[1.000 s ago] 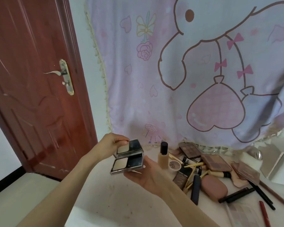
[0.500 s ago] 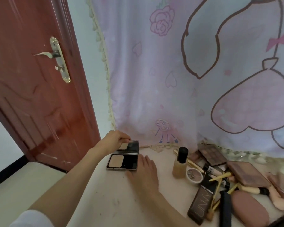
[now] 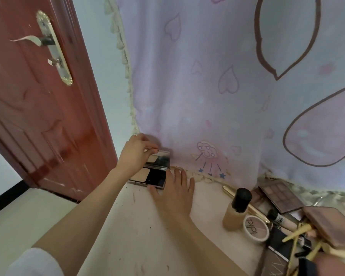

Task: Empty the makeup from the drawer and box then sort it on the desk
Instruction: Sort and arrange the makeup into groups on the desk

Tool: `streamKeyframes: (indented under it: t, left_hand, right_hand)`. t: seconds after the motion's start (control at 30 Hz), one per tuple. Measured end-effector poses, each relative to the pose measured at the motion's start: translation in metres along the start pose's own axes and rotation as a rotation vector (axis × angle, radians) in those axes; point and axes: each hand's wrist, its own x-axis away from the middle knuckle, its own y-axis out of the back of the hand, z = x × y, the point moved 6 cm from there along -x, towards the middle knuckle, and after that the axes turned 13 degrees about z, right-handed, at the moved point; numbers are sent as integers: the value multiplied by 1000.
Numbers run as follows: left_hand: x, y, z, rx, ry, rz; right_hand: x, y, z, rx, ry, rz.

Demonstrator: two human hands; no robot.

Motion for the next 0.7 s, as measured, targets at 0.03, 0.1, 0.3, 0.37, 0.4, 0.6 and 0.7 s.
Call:
streamKeyframes:
  t: [0.03,0.1,0.3,0.37,0.4,0.6,0.7]
  left_hand:
    - [-1,0,3,21,-7,-17]
    - [0,1,6,34,-47,-43]
    - [8,-9,17,-102,-154,17]
    - [8,-11,18,-129,-178,18]
    - [7,-11,19,-130,-177,17]
    - [8,-17,19,-217,-235,74]
    - [7,-21,16,-284,-272,95]
  right_hand:
    - [-4,1,1,-1,-2,-28]
    - [-10,1,2,7,-3,-78]
    - [-20,0,2,55,1,-59]
    - [-21,-2,3,79,-3,-46]
    - [-21,-3,5,86,-6,-49]
    - [-21,-1,5,73,4,-62]
    - [-19,2,5,36,11,-78]
